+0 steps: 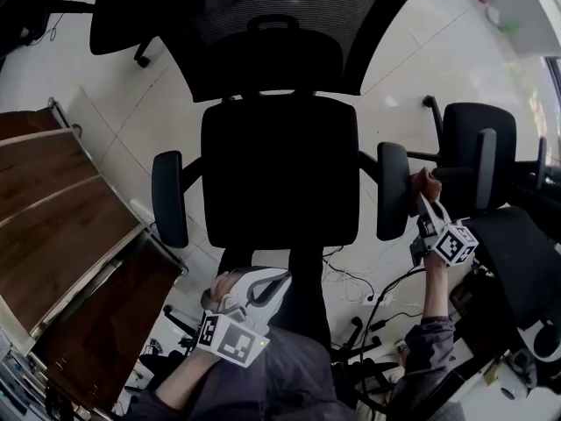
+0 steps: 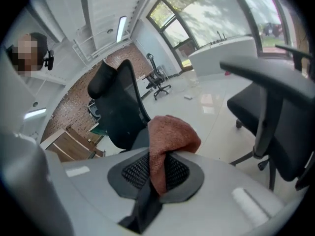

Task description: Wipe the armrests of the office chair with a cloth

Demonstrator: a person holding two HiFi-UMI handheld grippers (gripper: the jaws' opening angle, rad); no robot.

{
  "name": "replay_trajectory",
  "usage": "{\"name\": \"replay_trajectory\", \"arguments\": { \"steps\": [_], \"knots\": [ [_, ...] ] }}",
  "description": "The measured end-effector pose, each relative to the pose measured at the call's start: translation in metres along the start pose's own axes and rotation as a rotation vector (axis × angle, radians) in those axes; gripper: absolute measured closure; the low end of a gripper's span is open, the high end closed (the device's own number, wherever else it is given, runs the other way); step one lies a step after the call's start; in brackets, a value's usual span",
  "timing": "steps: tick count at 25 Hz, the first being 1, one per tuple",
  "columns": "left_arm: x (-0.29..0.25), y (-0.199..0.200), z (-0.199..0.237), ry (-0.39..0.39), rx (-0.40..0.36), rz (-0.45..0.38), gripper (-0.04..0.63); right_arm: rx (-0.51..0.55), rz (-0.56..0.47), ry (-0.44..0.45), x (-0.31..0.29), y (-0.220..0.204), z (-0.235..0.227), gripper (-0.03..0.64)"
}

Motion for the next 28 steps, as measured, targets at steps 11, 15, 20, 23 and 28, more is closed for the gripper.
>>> {"name": "replay_trajectory", "arguments": {
  "steps": [11,15,20,23,28],
  "knots": [
    [0.112,-0.049,0.037,0.033,-0.031,-0.082,0.580,-0.042,-0.238,-0.077,-0.008,-0.041,0.172,0.572],
    [0.120,-0.070,0.036,0.013,-0.003,-0.046,0.580,-0.117,-0.225,-0.310,-0.069,-0.084,0.149,0.572],
    [0.115,-0.091,0.040,-0.004,0.032,0.007,0.580,-0.119,-0.214,-0.629,-0.118,-0.110,0.085,0.572],
    [0.109,-0.105,0.043,-0.017,0.048,0.037,0.580,-0.162,-0.225,-0.714,-0.137,-0.114,0.051,0.572],
    [0.102,-0.117,0.040,-0.041,0.062,0.078,0.580,-0.217,-0.211,-0.701,-0.160,-0.119,0.024,0.572]
  ]
}}
Point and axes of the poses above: the fingertips, and each gripper's own axes: x backward along the fingers, z to its left, y out of its top, the point moved 3 cm from there along x, backward along the fingers, and after that the axes turned 2 degrees about -y, right-handed, at the moved point
